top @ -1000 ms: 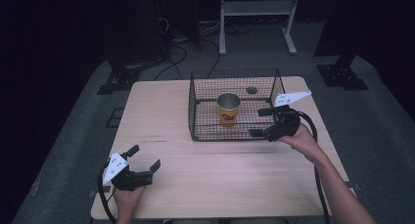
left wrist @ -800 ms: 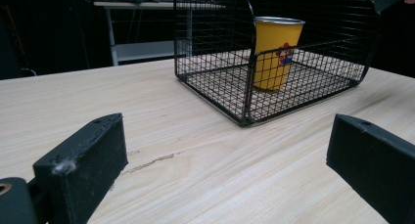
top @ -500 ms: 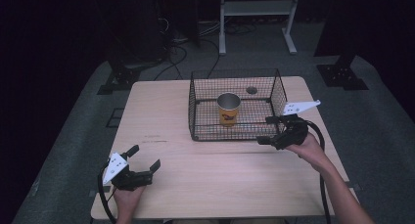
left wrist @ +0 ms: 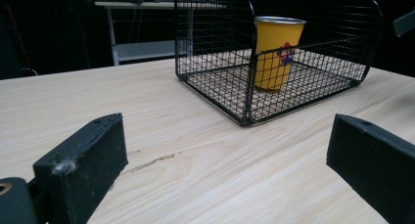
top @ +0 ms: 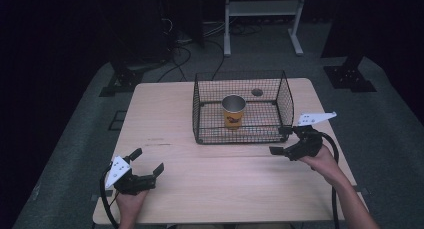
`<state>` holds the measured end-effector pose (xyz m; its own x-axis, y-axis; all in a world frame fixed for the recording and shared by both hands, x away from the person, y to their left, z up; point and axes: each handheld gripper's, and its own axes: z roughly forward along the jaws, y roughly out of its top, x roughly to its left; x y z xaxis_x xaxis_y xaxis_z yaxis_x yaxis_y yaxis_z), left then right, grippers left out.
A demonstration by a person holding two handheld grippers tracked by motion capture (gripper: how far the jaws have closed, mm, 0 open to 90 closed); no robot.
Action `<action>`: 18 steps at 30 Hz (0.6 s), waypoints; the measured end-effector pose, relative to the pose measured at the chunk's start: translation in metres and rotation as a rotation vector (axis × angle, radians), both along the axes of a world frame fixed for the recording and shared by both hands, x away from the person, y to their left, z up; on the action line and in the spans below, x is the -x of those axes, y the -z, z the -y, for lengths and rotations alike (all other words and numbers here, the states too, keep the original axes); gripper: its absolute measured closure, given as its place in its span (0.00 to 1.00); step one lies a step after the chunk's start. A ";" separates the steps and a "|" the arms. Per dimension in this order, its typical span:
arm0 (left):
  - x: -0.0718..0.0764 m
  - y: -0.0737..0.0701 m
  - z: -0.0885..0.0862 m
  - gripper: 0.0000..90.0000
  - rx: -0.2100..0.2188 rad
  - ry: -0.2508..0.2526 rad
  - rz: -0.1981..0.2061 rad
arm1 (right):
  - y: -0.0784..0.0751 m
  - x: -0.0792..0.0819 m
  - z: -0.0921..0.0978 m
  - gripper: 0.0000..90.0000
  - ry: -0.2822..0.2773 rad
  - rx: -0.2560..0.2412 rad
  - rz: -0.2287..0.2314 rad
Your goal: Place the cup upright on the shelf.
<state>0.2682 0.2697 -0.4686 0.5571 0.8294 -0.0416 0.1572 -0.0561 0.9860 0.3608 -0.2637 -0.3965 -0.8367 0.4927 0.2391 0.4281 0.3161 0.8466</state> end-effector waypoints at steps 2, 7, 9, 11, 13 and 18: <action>0.000 0.000 0.000 0.01 -0.001 0.000 0.000 | 0.002 0.002 0.004 0.01 0.009 0.001 0.002; 0.000 0.000 0.000 0.01 -0.001 -0.001 0.000 | 0.005 0.007 0.010 0.02 0.021 -0.011 0.000; 0.000 0.000 0.000 0.01 -0.001 -0.001 0.000 | 0.007 0.009 0.012 0.02 0.024 -0.010 -0.006; 0.000 0.000 0.000 0.01 -0.001 -0.001 0.000 | 0.009 0.010 0.013 0.02 0.025 -0.012 -0.005; 0.000 0.000 0.000 0.01 0.000 -0.001 0.000 | 0.010 0.011 0.014 0.02 0.027 -0.009 -0.006; 0.000 0.000 0.000 0.01 -0.001 -0.002 0.001 | 0.016 0.016 0.015 0.02 0.031 -0.012 -0.014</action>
<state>0.2680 0.2696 -0.4686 0.5556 0.8305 -0.0403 0.1566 -0.0569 0.9860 0.3449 -0.2791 -0.4129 -0.8173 0.5158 0.2570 0.4498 0.2923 0.8439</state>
